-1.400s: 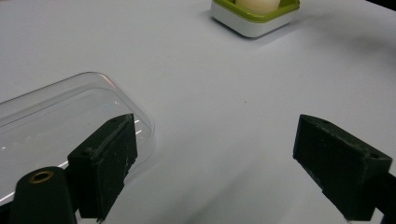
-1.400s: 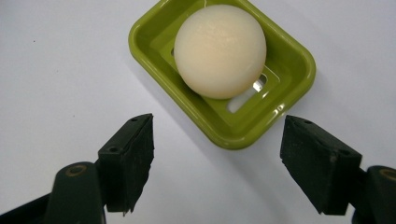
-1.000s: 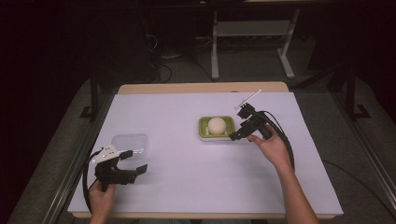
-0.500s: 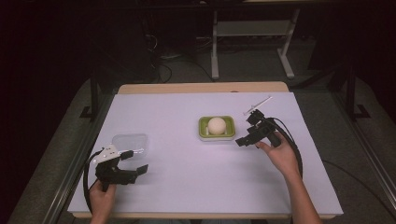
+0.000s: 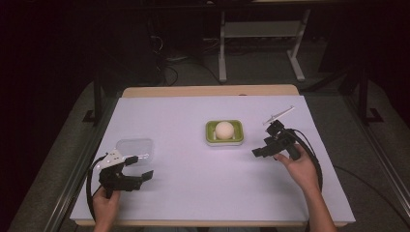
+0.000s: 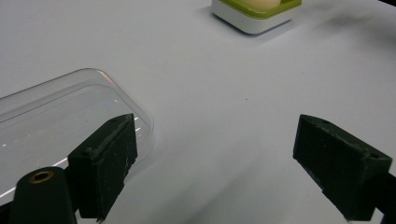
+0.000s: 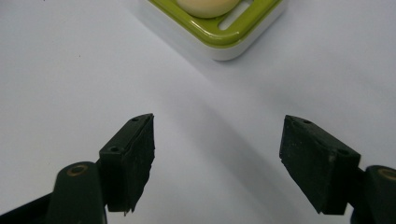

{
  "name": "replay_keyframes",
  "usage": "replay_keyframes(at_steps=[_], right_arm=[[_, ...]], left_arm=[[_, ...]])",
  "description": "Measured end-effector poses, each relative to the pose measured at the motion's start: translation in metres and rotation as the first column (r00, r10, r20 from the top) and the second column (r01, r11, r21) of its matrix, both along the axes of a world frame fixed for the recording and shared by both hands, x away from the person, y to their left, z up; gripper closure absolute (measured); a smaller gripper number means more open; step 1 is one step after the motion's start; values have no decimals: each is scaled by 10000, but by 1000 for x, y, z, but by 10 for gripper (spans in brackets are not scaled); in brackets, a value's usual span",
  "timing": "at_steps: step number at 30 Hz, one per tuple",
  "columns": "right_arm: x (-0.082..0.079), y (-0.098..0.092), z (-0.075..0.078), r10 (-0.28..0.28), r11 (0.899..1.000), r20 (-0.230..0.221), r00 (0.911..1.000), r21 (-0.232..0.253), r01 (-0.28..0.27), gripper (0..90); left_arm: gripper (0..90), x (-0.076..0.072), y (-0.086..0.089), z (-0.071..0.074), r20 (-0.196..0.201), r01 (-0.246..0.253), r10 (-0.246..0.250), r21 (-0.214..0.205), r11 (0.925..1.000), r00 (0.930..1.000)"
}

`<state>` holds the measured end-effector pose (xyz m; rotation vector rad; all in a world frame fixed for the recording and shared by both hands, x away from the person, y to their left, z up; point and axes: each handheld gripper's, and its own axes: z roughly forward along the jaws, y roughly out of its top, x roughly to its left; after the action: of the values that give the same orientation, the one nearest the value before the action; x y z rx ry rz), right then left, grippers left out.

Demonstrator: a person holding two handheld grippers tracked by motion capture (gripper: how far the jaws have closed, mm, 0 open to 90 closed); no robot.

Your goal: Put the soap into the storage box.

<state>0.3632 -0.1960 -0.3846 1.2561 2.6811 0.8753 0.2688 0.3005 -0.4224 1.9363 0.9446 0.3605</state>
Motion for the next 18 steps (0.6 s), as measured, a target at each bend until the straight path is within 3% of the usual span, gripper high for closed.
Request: replay_keyframes(at_steps=[18], right_arm=[[-26, -25, -3, -337, 9994, 183, 9993, 125, 334, 257]], left_arm=[[129, 0, 0, 0, 17, -33, 33, -57, 10000, 10000]])
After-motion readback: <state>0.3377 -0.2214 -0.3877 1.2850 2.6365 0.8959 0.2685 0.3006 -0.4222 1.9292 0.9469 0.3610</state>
